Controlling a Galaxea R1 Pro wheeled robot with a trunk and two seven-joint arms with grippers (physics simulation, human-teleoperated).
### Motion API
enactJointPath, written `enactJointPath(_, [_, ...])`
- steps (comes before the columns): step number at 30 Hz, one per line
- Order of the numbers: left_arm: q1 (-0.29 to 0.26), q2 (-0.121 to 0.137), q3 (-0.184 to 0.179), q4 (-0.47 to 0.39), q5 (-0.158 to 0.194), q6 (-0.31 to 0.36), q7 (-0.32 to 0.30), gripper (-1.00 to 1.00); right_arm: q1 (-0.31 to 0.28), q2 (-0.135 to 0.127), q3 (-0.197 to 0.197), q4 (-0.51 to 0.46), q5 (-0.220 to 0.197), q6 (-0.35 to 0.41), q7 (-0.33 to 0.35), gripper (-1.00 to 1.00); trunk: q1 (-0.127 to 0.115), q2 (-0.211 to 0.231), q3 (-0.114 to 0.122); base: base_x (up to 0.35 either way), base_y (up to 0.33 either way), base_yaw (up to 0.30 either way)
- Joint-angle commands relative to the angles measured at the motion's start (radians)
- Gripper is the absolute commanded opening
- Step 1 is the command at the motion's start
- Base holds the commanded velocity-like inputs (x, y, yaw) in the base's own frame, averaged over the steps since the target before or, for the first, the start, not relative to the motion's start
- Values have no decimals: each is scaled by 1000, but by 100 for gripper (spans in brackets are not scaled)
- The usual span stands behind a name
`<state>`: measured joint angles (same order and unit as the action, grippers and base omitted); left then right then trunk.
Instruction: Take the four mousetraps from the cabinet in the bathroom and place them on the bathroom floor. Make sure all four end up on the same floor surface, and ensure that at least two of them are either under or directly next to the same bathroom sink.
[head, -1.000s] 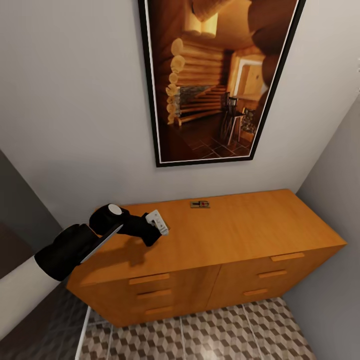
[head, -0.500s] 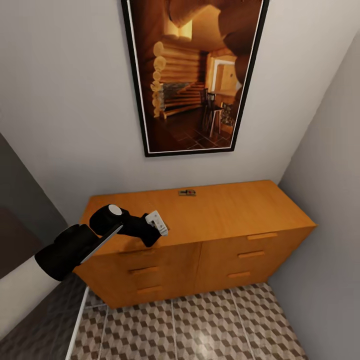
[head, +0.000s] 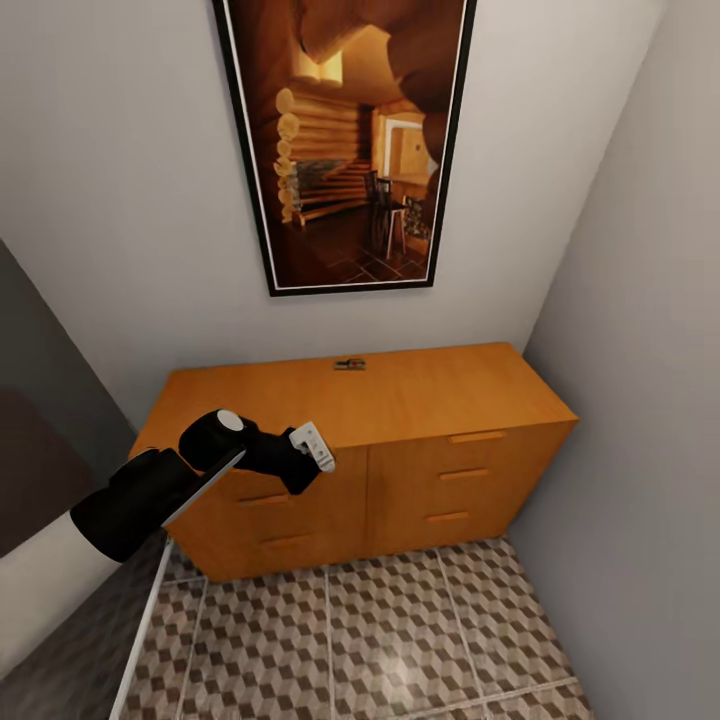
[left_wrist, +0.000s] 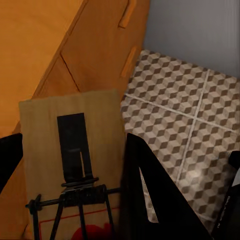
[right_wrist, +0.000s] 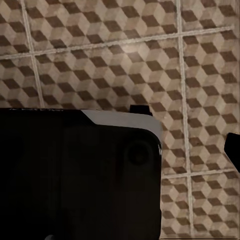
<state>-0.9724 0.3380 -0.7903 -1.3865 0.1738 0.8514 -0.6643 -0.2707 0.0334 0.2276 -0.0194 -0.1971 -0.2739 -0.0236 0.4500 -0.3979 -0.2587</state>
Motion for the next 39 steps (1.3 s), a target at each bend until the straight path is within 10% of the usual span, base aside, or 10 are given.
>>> enactJointPath(1, [-2,0,-2,5,6,5,3,-100,-1,0,9,1,-8,-3,-2,100,0,-2,-2,-287,-216,0])
enactJointPath(6, [-1,-5,-21,83,6,0,4,-100,-1,0,9,1,-8,-3,-2,100,0,-2,-2,-248,-188,0])
enactJointPath(12, [0,-19,-130,206,5,-18,4,-100,-1,1,9,1,-8,-3,-3,100,0,-2,-2,-50,-38,0])
enactJointPath(30, [8,-101,-202,647,12,-389,5,-100,-1,1,9,-1,-8,-4,-2,100,0,-2,-2,-2,-2,0])
enactJointPath(34, [11,-150,-205,818,14,-516,5,-100,-1,0,9,-1,-8,-4,-2,100,0,-2,-2,0,0,0])
enactJointPath(39, [25,-328,-205,1281,14,-752,5,-100,-1,1,9,-2,-9,-5,-3,100,0,-2,-2,0,0,0])
